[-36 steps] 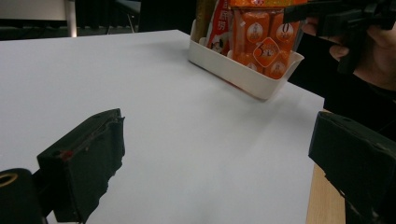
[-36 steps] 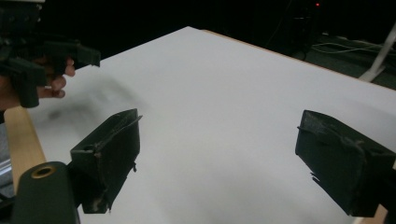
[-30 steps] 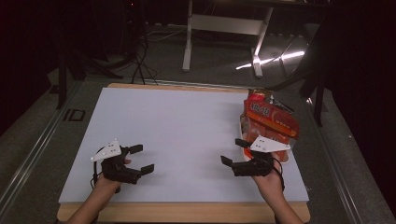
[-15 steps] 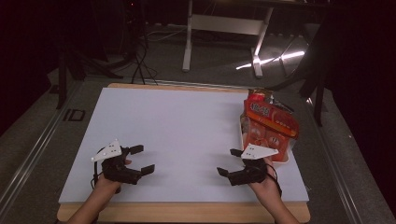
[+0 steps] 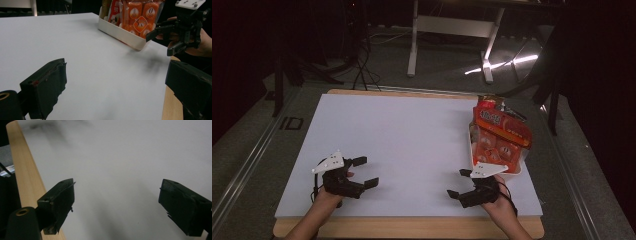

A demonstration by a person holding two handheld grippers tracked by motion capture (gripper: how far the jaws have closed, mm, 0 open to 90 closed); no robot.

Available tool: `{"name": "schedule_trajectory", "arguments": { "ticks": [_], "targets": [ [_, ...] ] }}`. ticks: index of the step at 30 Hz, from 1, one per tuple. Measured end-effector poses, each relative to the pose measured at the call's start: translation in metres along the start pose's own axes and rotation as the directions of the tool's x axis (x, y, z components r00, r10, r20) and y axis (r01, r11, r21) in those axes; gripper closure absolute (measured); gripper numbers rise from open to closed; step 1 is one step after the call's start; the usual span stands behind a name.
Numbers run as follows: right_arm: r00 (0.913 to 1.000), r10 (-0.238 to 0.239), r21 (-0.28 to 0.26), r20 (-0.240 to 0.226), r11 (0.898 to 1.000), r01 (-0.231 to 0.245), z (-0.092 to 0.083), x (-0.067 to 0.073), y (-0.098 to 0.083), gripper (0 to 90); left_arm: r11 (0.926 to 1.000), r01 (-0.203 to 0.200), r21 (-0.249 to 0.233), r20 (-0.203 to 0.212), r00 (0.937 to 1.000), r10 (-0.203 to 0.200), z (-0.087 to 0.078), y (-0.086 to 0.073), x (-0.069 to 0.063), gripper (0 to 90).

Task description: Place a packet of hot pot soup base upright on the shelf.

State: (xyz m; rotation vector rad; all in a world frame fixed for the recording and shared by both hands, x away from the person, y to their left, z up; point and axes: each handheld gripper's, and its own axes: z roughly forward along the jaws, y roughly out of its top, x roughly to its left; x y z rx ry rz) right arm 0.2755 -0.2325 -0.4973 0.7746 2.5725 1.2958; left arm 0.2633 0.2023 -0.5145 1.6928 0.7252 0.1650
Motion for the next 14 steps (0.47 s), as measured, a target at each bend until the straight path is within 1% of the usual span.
{"name": "schedule_trajectory", "arguments": {
  "ticks": [1,3,8,9,14],
  "targets": [
    [1.0,0.003,0.0,-0.007,1.0,-0.003,-0.0006,-0.0004,-0.001,13.1,1.0,-0.003,0.004,-0.002,1.0,0.003,0.0004,-0.0002,-0.0001,4.1],
    [1.0,-0.003,0.008,-0.001,1.0,0.003,-0.0012,-0.0008,-0.0021,13.1,1.0,-0.002,0.006,-0.001,1.0,0.002,0.0009,-0.0008,0.0002,4.1],
    [0.9999,0.0,0.021,-0.012,1.0,0.0,0.0012,-0.003,-0.0036,13.1,0.9999,0.006,0.009,-0.01,0.9999,-0.006,0.0008,-0.0036,0.0018,4.1],
    [0.9998,0.003,0.018,-0.02,1.0,-0.002,0.0015,-0.0032,-0.0037,13.1,0.9999,0.01,0.009,-0.01,0.9999,-0.01,0.0011,-0.0045,0.0019,4.1],
    [0.9998,-0.01,0.005,-0.018,1.0,0.01,0.0007,-0.0029,-0.0024,13.1,0.9998,0.013,0.012,-0.009,0.9999,-0.013,0.0024,-0.0057,0.0021,4.1]
  ]
}}
